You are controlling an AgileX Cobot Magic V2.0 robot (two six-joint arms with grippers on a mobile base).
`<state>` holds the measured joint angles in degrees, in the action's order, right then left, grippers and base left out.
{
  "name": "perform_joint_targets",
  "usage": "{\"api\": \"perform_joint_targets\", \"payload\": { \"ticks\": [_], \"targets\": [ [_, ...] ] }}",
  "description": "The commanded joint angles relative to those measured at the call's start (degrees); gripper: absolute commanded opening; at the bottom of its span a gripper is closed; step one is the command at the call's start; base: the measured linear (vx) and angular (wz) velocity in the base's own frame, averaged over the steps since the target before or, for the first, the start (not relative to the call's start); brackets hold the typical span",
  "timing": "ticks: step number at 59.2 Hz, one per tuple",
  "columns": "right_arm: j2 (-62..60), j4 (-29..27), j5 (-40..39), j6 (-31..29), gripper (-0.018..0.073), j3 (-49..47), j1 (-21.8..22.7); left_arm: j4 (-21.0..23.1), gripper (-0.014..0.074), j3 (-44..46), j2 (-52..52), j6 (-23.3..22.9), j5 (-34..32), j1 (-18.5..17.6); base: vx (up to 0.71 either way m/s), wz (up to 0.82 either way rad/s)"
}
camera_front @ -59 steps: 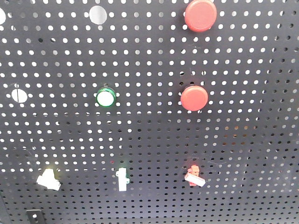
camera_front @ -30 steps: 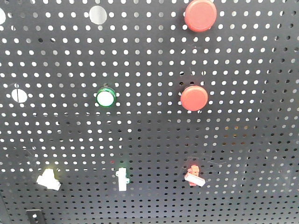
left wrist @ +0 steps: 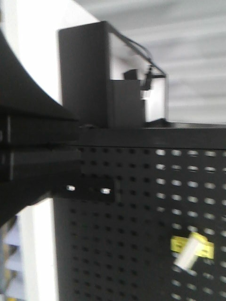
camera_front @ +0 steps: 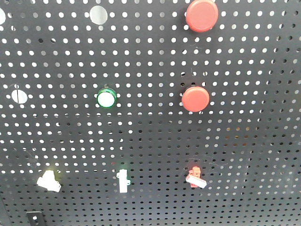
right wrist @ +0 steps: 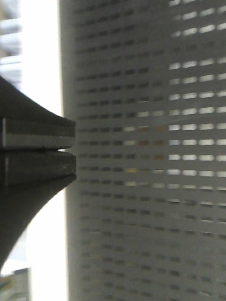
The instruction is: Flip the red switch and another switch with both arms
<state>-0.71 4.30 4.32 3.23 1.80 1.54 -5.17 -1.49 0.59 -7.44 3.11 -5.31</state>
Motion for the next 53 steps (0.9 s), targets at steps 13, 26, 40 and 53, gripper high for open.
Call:
{"api": "perform_joint_targets", "payload": {
  "ticks": [13,26,40,53],
  "targets": [
    [1.3,-3.1,-4.0,5.7,-0.0006,-11.6,0.4,0.4,0.0002,5.1,0.3,-0.4,-17.5,0.1,0.0,0.0],
    [12.8,1.9,-1.4,2.1,-0.0006,-27.5,0.4,0.3,0.0002,23.5,-7.9,1.9,-4.0,0.1,0.0,0.0],
    [26.3,7.9,-5.5,2.3,-0.0006,-29.9,0.4,0.4,0.0002,29.1,-21.7,5.5,-3.1,0.1,0.0,0.0],
    [31.8,7.9,-11.9,2.3,-0.0006,-29.9,0.4,0.4,0.0002,29.1,-29.2,5.6,-6.5,-0.1,0.0,0.0]
  ]
}}
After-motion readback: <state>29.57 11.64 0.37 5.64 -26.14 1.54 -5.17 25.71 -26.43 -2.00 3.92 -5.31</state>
